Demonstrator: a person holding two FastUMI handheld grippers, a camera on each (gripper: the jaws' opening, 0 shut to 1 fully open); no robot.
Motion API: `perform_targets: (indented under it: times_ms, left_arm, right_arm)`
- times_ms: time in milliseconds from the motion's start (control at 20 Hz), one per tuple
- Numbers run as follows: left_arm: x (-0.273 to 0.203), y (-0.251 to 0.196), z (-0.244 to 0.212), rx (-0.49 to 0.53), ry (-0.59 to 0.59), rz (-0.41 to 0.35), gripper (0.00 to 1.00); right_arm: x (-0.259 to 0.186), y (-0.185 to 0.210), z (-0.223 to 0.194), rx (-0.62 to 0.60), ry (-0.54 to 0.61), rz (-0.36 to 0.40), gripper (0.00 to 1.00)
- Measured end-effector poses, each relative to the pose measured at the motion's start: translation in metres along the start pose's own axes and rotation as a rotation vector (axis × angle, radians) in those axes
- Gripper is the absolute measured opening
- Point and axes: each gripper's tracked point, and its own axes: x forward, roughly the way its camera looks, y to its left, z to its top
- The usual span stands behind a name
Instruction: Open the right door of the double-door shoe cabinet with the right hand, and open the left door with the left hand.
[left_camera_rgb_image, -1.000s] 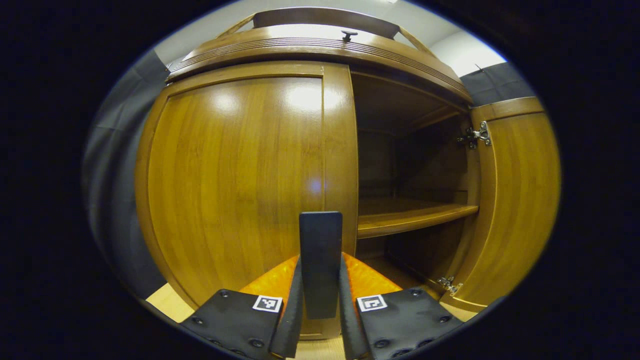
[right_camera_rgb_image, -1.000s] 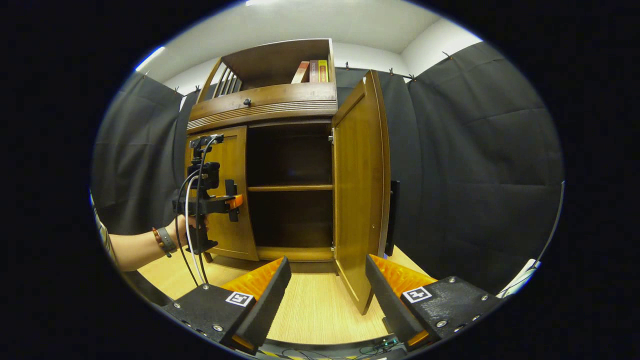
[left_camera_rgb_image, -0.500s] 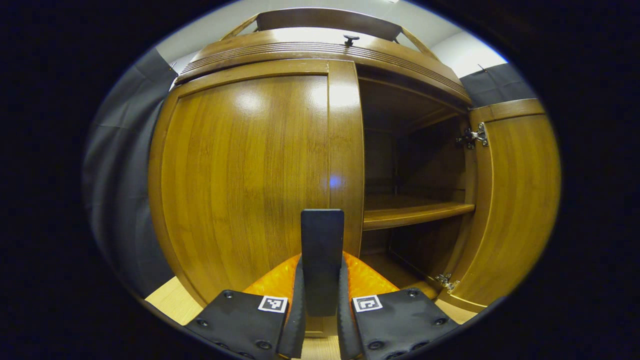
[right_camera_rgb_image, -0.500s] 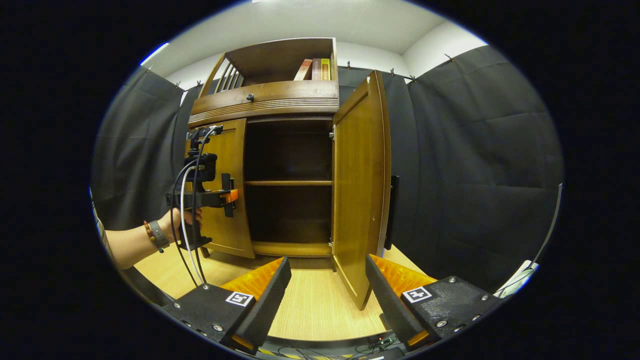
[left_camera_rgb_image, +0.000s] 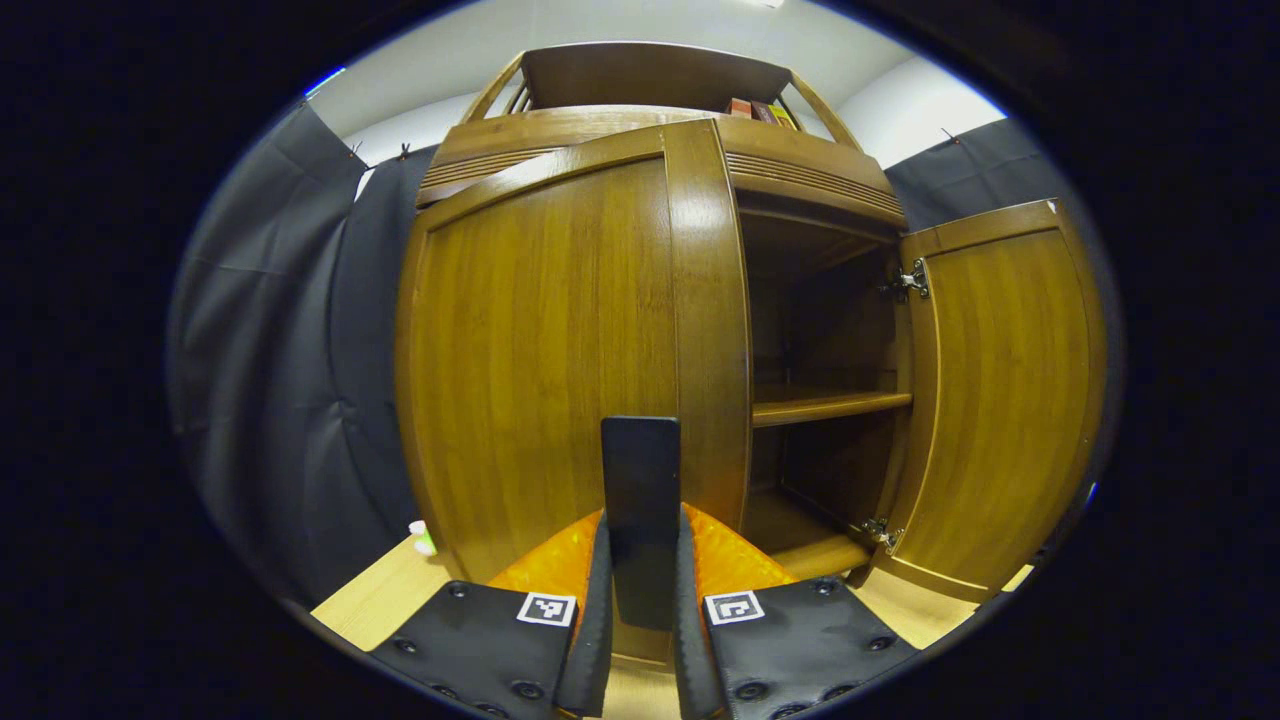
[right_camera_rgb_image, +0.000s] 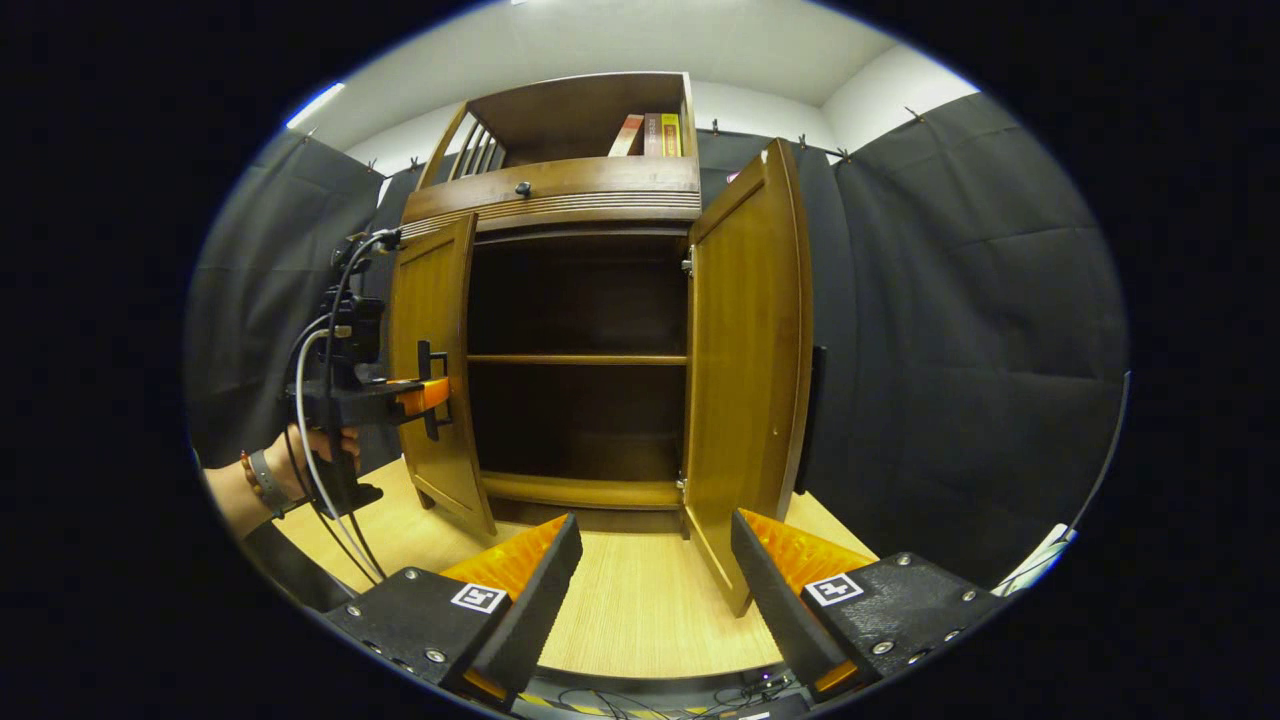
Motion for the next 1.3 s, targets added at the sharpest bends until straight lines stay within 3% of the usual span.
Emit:
perform_targets:
  times_ms: [300,650,800,1050,1300]
  left_arm:
    - [-0.035,0.025,0.001,0.001,0.006,0.077,0.33]
    - [-0.077,0.066,-0.008,0.009,0.021,0.185,0.34]
    - [-0.092,0.081,-0.006,-0.007,0.02,0.178,0.24]
    - [-0.112,0.119,-0.008,-0.021,0.022,0.207,0.22]
    - [-0.133,0.169,-0.005,-0.058,-0.003,0.254,0.12]
  right_arm:
    - [0.008,0.023,-0.005,-0.003,0.002,0.071,0.93]
    - [0.016,0.03,-0.006,0.006,-0.006,0.094,0.93]
    - [0.022,0.033,-0.004,0.003,-0.006,0.1,0.93]
    - [0.027,0.057,-0.009,-0.001,0.016,0.138,0.93]
    - [0.03,0.077,-0.012,0.006,0.028,0.15,0.93]
